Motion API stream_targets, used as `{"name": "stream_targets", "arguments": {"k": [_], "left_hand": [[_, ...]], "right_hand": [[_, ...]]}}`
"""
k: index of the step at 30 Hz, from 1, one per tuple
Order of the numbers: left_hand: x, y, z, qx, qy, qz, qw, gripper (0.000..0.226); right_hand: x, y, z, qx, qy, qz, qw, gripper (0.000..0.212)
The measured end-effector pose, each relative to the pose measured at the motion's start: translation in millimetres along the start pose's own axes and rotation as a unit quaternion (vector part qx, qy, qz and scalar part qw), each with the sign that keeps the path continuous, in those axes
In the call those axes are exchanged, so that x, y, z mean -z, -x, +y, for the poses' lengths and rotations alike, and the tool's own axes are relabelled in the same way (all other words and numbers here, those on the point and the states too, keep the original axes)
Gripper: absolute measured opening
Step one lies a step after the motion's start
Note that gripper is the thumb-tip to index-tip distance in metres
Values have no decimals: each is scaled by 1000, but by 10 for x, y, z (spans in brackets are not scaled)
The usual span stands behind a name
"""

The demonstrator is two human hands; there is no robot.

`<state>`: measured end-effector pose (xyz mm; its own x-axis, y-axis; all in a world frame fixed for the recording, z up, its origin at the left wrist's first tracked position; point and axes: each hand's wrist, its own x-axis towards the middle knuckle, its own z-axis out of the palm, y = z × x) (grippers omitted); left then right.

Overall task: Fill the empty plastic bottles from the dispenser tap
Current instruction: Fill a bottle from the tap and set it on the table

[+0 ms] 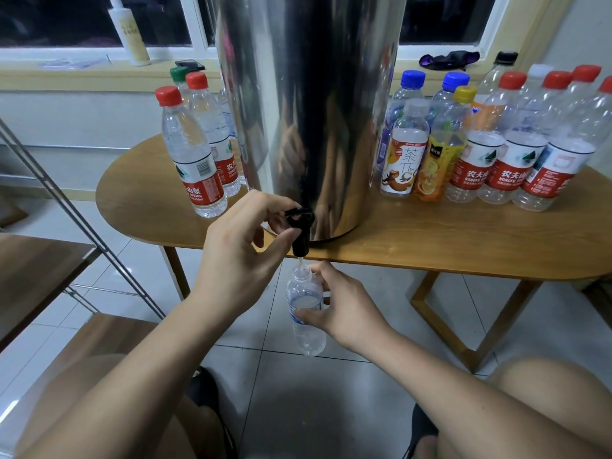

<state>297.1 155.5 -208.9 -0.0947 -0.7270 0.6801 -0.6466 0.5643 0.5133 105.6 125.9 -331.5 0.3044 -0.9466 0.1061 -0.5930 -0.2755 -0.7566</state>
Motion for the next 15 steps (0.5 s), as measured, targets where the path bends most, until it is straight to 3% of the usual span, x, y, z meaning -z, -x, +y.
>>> {"name": "stream_targets", "arguments": {"k": [15], "left_hand": [[1,4,14,-6,-7,9,1000,28]], "right_hand": [[-15,-4,13,1,-1,7,1000,70]]}}
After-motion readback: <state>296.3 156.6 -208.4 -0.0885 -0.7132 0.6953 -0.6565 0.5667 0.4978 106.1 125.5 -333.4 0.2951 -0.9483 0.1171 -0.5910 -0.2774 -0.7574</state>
